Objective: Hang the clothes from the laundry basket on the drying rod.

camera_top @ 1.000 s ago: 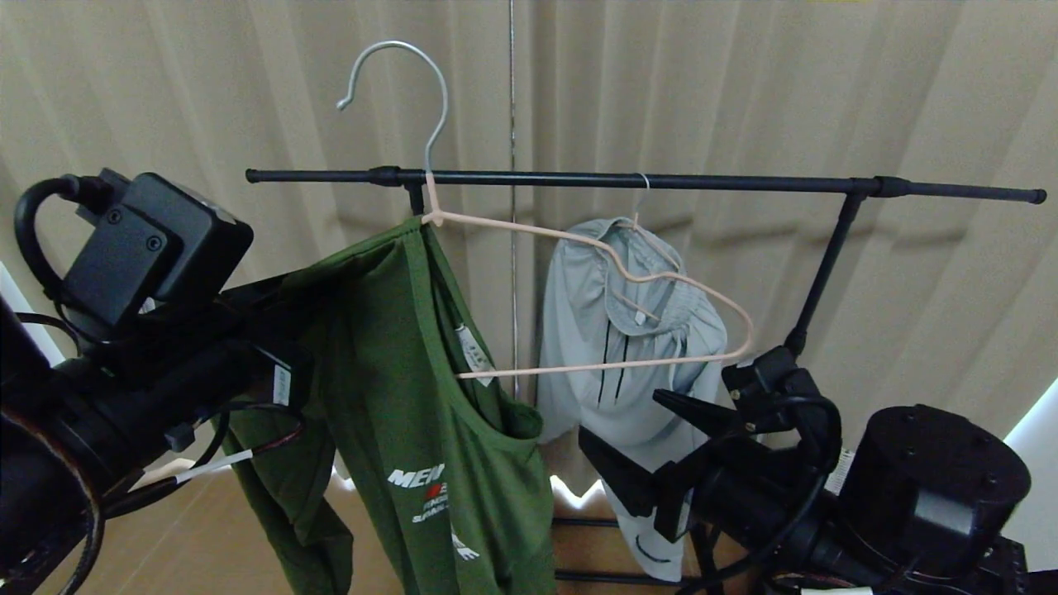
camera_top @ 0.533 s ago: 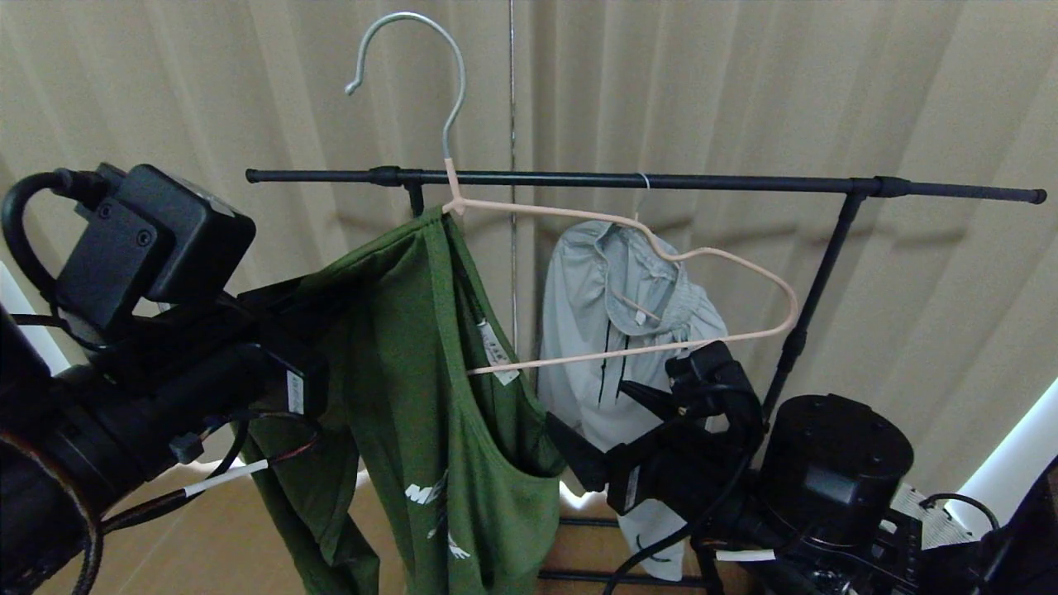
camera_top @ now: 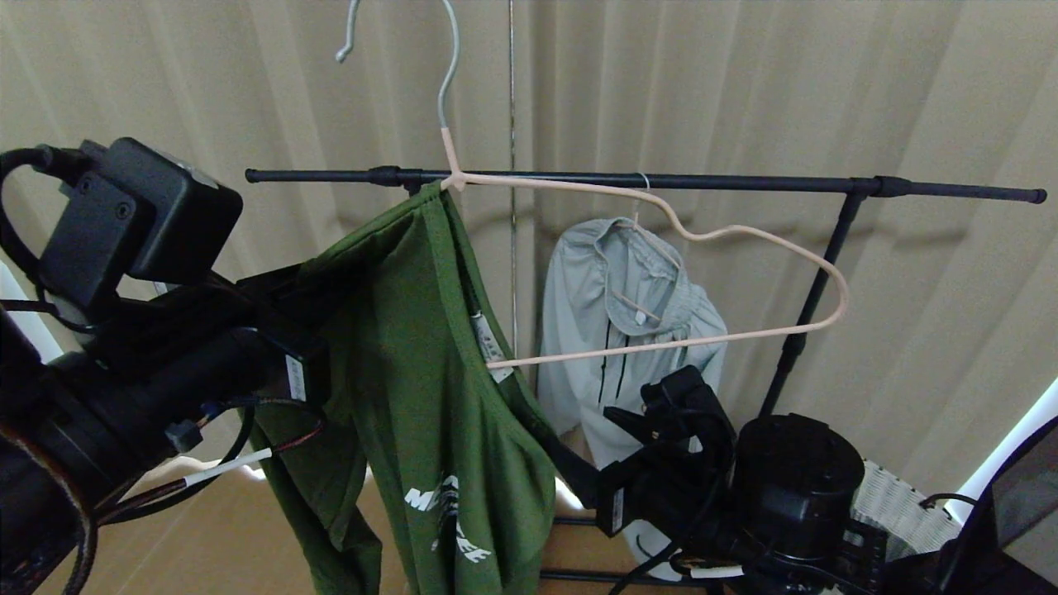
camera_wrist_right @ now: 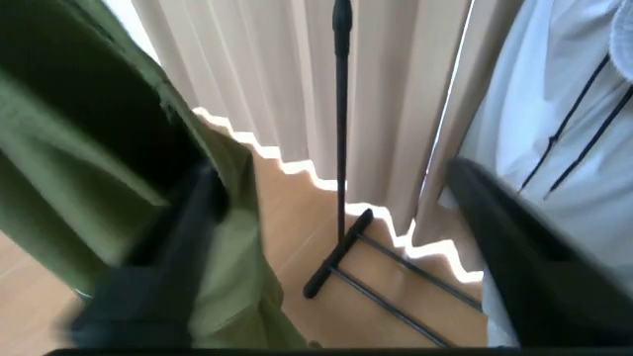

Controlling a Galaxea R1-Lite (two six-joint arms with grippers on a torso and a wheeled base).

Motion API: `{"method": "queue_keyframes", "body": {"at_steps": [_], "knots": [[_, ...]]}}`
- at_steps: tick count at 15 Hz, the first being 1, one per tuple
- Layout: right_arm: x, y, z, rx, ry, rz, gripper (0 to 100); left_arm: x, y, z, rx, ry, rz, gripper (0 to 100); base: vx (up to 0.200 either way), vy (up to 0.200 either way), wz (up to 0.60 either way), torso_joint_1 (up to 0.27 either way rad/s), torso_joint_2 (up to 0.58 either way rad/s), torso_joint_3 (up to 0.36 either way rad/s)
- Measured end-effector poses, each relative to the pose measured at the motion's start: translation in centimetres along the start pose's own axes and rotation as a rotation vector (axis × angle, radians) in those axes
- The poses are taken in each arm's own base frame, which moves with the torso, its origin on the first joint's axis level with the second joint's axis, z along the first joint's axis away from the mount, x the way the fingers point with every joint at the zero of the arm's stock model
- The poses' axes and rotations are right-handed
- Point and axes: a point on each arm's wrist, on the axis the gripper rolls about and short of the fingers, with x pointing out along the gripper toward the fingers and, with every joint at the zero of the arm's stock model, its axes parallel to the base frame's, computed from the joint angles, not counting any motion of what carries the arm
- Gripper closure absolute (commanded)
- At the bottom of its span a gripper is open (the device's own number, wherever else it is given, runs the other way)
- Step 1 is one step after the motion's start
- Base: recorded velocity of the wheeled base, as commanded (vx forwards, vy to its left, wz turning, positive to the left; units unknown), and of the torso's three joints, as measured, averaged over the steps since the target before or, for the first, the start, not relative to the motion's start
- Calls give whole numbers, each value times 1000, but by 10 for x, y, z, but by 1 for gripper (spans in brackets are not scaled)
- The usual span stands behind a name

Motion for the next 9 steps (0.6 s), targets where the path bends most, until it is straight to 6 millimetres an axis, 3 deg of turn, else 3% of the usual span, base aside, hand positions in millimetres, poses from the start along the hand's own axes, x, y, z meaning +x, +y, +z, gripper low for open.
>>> {"method": "queue_keyframes", "body": {"at_steps": [5,9], "knots": [[-12,-8,1,-1,7,-25,100,0,5,-4,21,20,30,100,0,0,0,0,0,0],[-30,-39,21,-7,-49,-123,100,-3,21,-24,151,105,103,100,0,0,0,0,0,0]]}}
